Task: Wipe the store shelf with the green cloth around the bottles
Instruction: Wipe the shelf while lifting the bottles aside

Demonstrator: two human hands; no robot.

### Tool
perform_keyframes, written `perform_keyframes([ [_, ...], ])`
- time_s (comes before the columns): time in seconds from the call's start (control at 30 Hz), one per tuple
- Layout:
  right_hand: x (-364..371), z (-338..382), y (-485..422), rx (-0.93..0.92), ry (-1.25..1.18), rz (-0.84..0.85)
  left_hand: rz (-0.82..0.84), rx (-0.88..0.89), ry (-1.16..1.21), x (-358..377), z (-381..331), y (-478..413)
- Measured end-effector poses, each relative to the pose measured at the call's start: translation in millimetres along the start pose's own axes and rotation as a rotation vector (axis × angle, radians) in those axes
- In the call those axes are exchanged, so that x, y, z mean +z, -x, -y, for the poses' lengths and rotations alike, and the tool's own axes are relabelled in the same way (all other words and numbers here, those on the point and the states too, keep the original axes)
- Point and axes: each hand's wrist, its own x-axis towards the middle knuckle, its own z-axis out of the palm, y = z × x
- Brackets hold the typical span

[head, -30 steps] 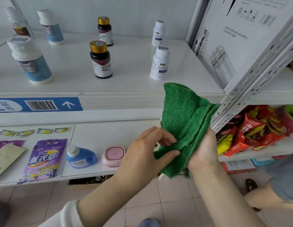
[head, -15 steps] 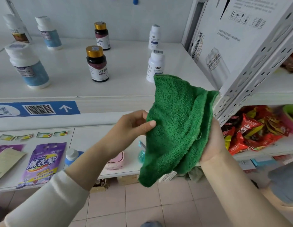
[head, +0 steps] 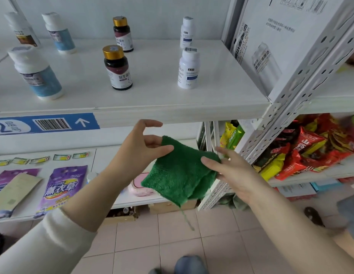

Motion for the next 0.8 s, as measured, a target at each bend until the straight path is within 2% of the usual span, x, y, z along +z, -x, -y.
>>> perform_keyframes([
  [0.1, -3, 9, 12, -0.306, 0.42, -0.083, 0.064, 0.07, -0.033, -8, -6, 6],
  [0.17, -3, 16, 20, -0.532, 0.63, -0.182, 0.046, 0.151, -0.159, -11, -10, 8],
  [0.23, -5, 25, 25, -0.712, 0.767, -0.29, -0.01, 0.241, -0.309, -12, -16, 13],
  [0.3, -10, 37, 26, -0.81, 0.825, -0.323, -0.078, 0.331, -0.392, -13, -23, 15],
  [0.4, -22, 55, 25, -0.739, 0.639, -0.129, -0.138, 0.408, -0.325, -14, -33, 12],
  [0.47, -31, 64, 19, -0.646, 0.494, -0.053, -0.107, 0.374, -0.259, -10, -39, 8],
  [0.63, -54, 71, 5, -0.623, 0.358, -0.098, 0.009, 0.3, -0.116, 19, -54, -8],
  [0.8, -80, 103, -8, -0.639, 0.344, -0.237, 0.018, 0.323, -0.029, 49, -85, -40],
])
